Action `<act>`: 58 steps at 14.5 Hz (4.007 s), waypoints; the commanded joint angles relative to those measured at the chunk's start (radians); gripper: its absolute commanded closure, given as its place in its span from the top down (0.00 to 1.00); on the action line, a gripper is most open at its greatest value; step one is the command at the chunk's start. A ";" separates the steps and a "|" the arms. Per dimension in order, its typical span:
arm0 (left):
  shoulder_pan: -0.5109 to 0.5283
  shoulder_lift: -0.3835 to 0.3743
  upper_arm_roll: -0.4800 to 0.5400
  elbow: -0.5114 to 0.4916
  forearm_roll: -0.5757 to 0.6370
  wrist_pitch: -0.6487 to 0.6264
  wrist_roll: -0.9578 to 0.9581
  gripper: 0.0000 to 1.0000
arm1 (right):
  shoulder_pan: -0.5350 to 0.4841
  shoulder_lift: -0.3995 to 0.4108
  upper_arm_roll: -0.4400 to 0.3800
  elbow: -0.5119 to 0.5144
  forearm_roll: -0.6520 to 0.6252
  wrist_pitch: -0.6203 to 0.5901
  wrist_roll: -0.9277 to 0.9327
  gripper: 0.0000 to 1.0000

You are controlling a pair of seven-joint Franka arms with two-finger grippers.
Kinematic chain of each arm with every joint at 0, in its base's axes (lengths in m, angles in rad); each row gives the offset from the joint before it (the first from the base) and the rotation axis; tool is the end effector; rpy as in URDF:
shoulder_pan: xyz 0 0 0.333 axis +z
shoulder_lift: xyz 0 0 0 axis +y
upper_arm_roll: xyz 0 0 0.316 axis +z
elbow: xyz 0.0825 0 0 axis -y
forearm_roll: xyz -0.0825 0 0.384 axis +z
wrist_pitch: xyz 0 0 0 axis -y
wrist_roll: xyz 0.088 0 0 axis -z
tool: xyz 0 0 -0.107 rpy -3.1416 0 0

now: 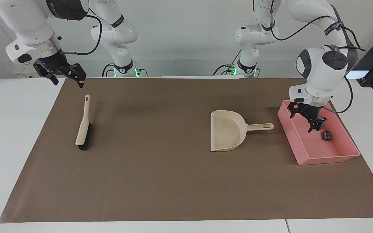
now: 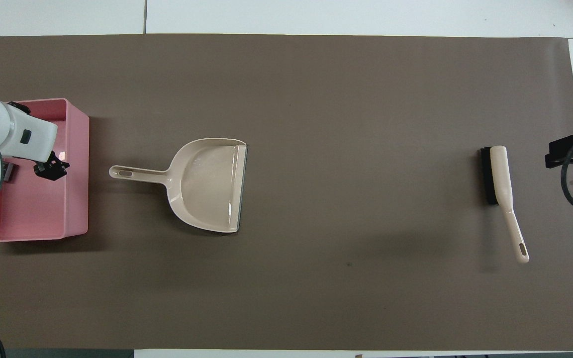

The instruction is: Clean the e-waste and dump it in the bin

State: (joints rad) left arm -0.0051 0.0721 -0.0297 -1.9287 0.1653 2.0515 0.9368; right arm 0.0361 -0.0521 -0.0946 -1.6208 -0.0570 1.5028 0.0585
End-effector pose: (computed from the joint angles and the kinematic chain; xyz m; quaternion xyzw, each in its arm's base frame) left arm 0.5821 -0.0110 0.4554 -0.8641 0.4973 0.0091 0.0768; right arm 0.5292 -0.0388 0.6236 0.9974 -0.0593 -0.0330 0.0260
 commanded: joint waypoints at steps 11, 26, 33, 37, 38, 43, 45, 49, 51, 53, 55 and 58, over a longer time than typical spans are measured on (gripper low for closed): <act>-0.024 -0.095 -0.012 0.072 -0.102 -0.178 -0.479 1.00 | -0.013 0.020 0.015 0.073 0.059 -0.061 0.015 1.00; -0.076 -0.166 0.005 0.201 -0.119 -0.445 -0.719 1.00 | -0.010 0.008 0.018 0.039 0.011 -0.023 0.011 1.00; -0.067 -0.088 0.059 0.370 -0.205 -0.603 -0.724 1.00 | -0.010 0.009 0.018 0.039 0.011 -0.023 0.011 1.00; -0.069 -0.109 0.077 0.324 -0.197 -0.602 -0.757 1.00 | -0.010 0.008 0.018 0.039 0.011 -0.023 0.011 1.00; -0.069 -0.123 0.077 0.303 -0.197 -0.602 -0.774 1.00 | -0.010 0.009 0.018 0.039 0.011 -0.023 0.011 1.00; -0.069 -0.135 0.077 0.267 -0.179 -0.536 -0.765 1.00 | -0.010 0.009 0.018 0.041 0.011 -0.023 0.011 1.00; -0.070 -0.135 0.077 0.266 -0.176 -0.512 -0.765 1.00 | -0.010 0.009 0.018 0.039 0.011 -0.023 0.011 1.00; -0.070 -0.133 0.077 0.258 -0.174 -0.470 -0.796 1.00 | -0.010 0.009 0.018 0.039 0.012 -0.023 0.011 1.00; -0.070 -0.135 0.077 0.257 -0.173 -0.468 -0.852 1.00 | -0.010 0.009 0.018 0.039 0.011 -0.023 0.011 1.00; -0.072 -0.135 0.076 0.257 -0.136 -0.464 -0.851 1.00 | -0.010 0.009 0.018 0.039 0.011 -0.023 0.011 1.00; -0.073 -0.135 0.076 0.255 -0.128 -0.464 -0.849 1.00 | -0.010 0.009 0.018 0.039 0.011 -0.023 0.011 1.00; -0.072 -0.138 0.074 0.246 -0.128 -0.462 -0.846 1.00 | -0.010 0.009 0.018 0.041 0.012 -0.023 0.011 1.00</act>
State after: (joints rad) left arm -0.0706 -0.0387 0.0436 -1.6437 0.0171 1.5634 0.1052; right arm 0.0355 -0.0394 -0.0835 -1.5732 -0.0434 1.4736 0.0601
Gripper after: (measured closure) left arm 0.000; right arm 0.000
